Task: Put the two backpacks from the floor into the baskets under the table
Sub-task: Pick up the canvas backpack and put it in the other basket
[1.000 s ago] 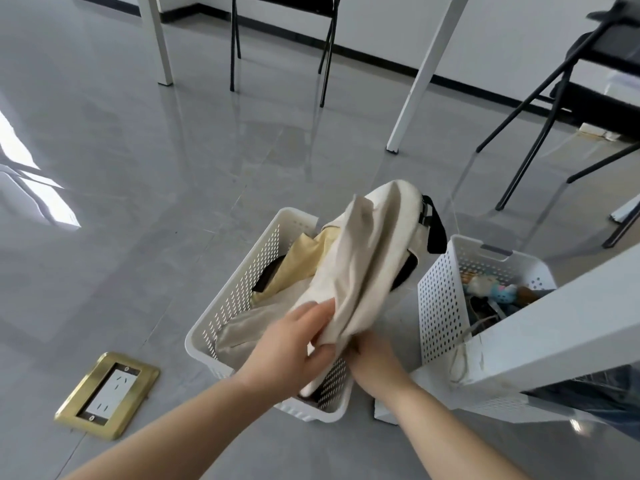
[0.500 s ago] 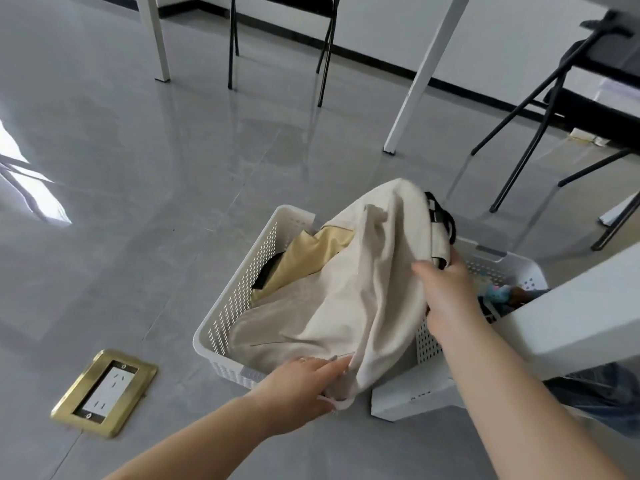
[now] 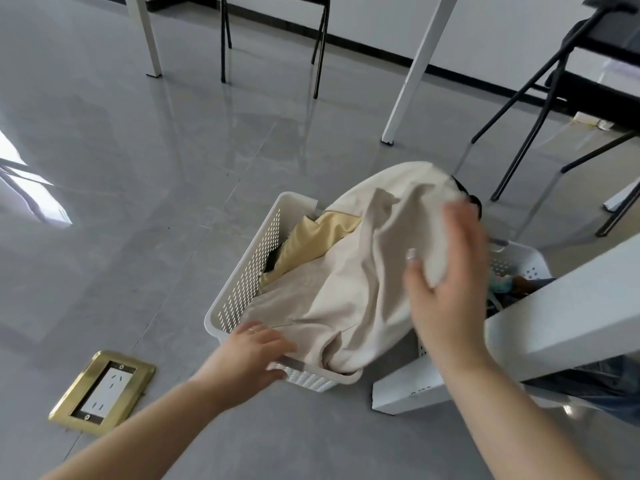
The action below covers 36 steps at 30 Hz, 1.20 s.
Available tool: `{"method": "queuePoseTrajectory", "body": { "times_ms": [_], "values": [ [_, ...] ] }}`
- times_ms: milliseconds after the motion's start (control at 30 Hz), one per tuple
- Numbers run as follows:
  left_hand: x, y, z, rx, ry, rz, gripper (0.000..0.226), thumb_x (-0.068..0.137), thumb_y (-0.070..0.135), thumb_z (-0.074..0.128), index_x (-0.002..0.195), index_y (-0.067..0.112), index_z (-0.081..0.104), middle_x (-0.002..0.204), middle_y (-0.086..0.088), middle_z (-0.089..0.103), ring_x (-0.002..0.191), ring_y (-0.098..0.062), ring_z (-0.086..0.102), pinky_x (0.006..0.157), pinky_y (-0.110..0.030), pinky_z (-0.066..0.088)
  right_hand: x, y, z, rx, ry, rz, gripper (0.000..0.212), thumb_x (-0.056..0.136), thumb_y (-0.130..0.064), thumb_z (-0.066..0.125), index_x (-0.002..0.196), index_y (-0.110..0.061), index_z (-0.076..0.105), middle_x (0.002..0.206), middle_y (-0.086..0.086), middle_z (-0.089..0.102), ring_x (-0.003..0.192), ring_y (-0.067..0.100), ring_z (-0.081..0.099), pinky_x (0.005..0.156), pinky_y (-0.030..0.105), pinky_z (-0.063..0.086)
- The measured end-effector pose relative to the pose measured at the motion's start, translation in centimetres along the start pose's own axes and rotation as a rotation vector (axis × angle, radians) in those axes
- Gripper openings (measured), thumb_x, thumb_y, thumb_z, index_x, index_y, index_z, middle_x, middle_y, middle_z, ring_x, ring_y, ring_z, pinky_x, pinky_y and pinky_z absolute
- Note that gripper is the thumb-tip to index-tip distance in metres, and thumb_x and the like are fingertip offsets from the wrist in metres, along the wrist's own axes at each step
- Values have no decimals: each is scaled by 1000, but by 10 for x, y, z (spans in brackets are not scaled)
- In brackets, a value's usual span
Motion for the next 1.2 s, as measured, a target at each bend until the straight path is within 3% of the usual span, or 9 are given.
{"method": "queuePoseTrajectory", "body": {
  "times_ms": [100,167,267,333,433,633,767,1067,1200],
  "values": [
    [-20,-41,-28,78,95,-138,33,66,49,66,97,37,64,90,19,69,90,-4,64,109,-40,28,-56,-38,77,86,-425,-241,41,85,-9,51,126,-10,57,128,-2,57,121,8,50,104,12,36],
    [-30,-56,-40,113,134,-222,31,68,53,60,91,35,69,87,19,70,91,0,58,106,-54,31,-107,-33,136,31,-761,-228,47,87,-13,49,133,-13,53,138,3,53,125,15,51,103,26,44],
    [-34,-61,-40,26,142,-288,25,71,49,60,83,31,73,82,15,71,86,-2,55,83,-36,53,-163,9,194,-115,-1127,-15,60,93,-16,45,149,-18,25,157,1,26,143,21,28,113,38,32],
    [-29,-60,-34,-23,136,-319,11,70,34,72,80,30,74,79,13,72,80,-7,62,67,-22,50,-170,29,206,-216,-1151,59,57,94,-16,44,148,-20,25,151,4,37,136,27,38,105,44,40],
    [-15,-59,-26,-67,119,-422,14,71,21,79,82,28,76,81,9,72,82,-14,65,69,-24,46,-158,44,203,-371,-1035,30,42,92,-11,42,133,-18,45,125,9,61,113,35,58,85,44,50],
    [46,-29,-4,-295,31,-424,17,74,16,75,89,23,71,78,18,59,81,-9,58,65,-6,36,-123,79,166,-493,-903,6,26,79,1,51,98,-8,65,91,13,70,86,35,67,66,38,46],
    [74,-4,19,-396,-6,-403,19,75,13,73,92,21,70,83,14,60,81,-8,56,64,-4,36,-123,116,142,-666,-1017,142,33,87,1,39,115,-7,54,118,12,61,112,32,56,88,39,42],
    [100,29,39,-404,-48,-333,9,76,15,72,84,19,70,73,21,55,78,-7,53,62,-6,36,-127,142,119,-878,-1245,253,40,90,1,42,129,-3,45,132,14,55,121,31,55,93,40,47],
    [97,30,44,-414,-34,-349,9,75,14,73,82,19,69,78,13,61,80,-9,55,64,-5,36,-128,145,121,-943,-1304,269,41,90,0,46,131,-5,47,134,11,56,122,29,55,94,40,47]
  ]
}}
Point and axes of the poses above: each hand's wrist, its own x-axis towards the middle knuckle, its own z-axis out of the palm, y = z × x, the point moved 10 cm from there along x, towards the middle knuckle
